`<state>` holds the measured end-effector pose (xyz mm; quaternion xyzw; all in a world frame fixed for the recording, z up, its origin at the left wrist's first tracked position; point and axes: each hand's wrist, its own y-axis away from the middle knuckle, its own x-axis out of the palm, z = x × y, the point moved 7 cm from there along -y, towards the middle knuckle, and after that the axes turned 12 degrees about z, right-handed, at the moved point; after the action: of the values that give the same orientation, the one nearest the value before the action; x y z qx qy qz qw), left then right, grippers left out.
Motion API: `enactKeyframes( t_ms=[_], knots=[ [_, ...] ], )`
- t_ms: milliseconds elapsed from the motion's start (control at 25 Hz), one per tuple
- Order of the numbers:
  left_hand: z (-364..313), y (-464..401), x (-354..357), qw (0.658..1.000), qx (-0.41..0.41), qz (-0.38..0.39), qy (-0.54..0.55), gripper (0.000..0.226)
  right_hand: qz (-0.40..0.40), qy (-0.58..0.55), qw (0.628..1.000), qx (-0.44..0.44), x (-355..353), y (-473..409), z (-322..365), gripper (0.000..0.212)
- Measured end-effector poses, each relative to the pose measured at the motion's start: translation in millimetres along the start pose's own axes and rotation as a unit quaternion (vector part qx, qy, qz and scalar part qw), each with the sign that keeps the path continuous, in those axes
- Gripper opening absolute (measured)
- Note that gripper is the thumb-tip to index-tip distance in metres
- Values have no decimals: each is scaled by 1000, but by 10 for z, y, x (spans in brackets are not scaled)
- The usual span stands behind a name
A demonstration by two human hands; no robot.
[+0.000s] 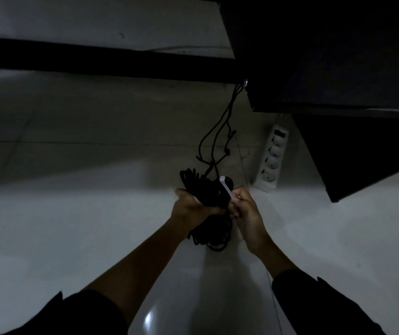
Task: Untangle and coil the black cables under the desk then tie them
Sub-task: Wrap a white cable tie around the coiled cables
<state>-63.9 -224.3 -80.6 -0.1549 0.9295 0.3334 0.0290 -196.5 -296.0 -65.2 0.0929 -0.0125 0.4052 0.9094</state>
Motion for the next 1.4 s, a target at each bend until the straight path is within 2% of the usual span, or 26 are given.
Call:
enactKeyframes(
  t_ms=[120, 240, 280, 360, 440, 520, 640, 720, 800, 1000, 1120, 1200, 1280, 1400],
  knots=[
    [-38, -53, 109, 996, 21, -6, -89, 87, -19, 58, 998, 7, -81, 99, -35, 7],
    [-94, -67, 169, 991, 34, -16, -132, 96, -2, 173, 985, -8, -80, 212, 56, 8],
    [-111, -65, 183, 989, 38, -19, -145, 96, 0, 242, 970, -28, -69, 247, 145, 9],
    [-159, -33, 211, 985, 45, -28, -163, 94, 8, 399, 911, -106, -14, 297, 400, 19],
    [-214, 7, 224, 979, 56, -45, -190, 89, 32, 486, 857, -168, 51, 287, 614, 25],
    [-274, 47, 216, 964, 74, -72, -243, 92, 59, 532, 823, -190, 116, 210, 746, 21],
    [-281, 48, 242, 946, 96, -82, -299, 95, 126, 511, 832, -176, 247, 19, 775, 12],
    [-294, 56, 260, 919, 112, -90, -366, 92, 134, 483, 847, -179, 291, -78, 766, 8],
    [-332, 62, 244, 910, 137, -95, -379, 88, 127, 480, 848, -187, 291, -128, 750, 8],
    [-437, 73, 188, 934, 198, -65, -289, 89, 143, 533, 813, -187, 284, -144, 700, 22],
    [-466, 82, 228, 909, 222, -69, -346, 90, 157, 546, 797, -204, 310, -173, 708, 13],
    [-476, 116, 222, 898, 241, -71, -361, 91, 125, 542, 809, -190, 280, -213, 700, 11],
    [-476, 183, 177, 899, 270, -72, -337, 86, 89, 509, 840, -164, 239, -235, 697, 10],
    [-459, 327, 23, 906, 320, -52, -271, 62, 73, 496, 848, -171, 241, -244, 713, 8]
  ],
)
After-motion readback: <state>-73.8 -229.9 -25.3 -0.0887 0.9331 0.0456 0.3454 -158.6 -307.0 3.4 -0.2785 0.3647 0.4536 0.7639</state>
